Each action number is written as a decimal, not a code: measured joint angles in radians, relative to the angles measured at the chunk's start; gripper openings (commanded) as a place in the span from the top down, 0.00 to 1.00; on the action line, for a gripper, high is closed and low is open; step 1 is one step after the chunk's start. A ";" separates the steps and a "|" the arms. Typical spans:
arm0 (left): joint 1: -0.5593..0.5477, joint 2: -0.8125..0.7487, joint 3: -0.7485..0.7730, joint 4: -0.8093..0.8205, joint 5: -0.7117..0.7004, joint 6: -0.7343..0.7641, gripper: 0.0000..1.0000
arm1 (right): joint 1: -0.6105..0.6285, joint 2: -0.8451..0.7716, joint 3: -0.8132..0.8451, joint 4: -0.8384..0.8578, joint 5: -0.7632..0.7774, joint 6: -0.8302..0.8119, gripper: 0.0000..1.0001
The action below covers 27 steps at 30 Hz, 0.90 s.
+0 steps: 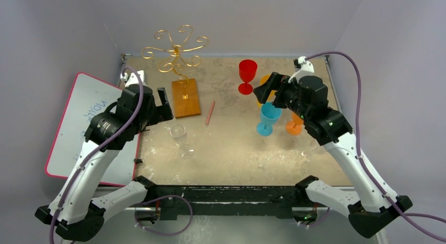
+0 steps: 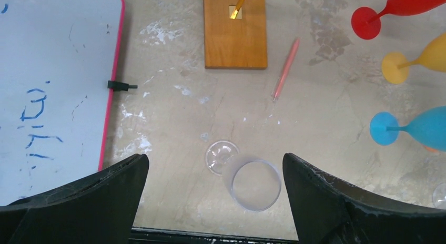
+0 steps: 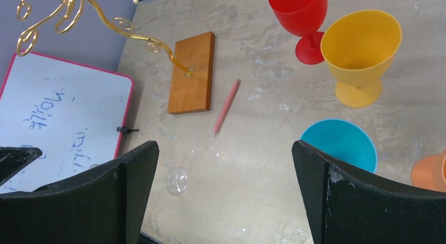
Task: Place the wine glass upside down on the wine glass rack
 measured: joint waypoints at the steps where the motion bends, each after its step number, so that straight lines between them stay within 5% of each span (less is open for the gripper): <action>1: 0.000 -0.004 0.000 -0.012 -0.001 -0.002 0.04 | 0.000 0.005 0.005 0.000 -0.001 0.000 0.00; 4: 0.000 -0.024 0.000 -0.053 -0.005 -0.006 0.10 | 0.000 0.018 0.011 0.000 -0.002 0.000 0.00; 7: 0.000 -0.036 0.000 -0.086 -0.007 -0.001 0.36 | 0.000 0.026 0.011 0.000 -0.001 -0.001 0.01; 19: -0.005 0.020 -0.048 -0.098 0.220 0.068 0.60 | 0.000 0.117 0.051 -0.019 -0.006 -0.019 0.01; 27: -0.005 0.033 -0.102 -0.097 0.284 0.099 0.64 | 0.000 0.055 0.042 0.012 -0.025 -0.026 0.02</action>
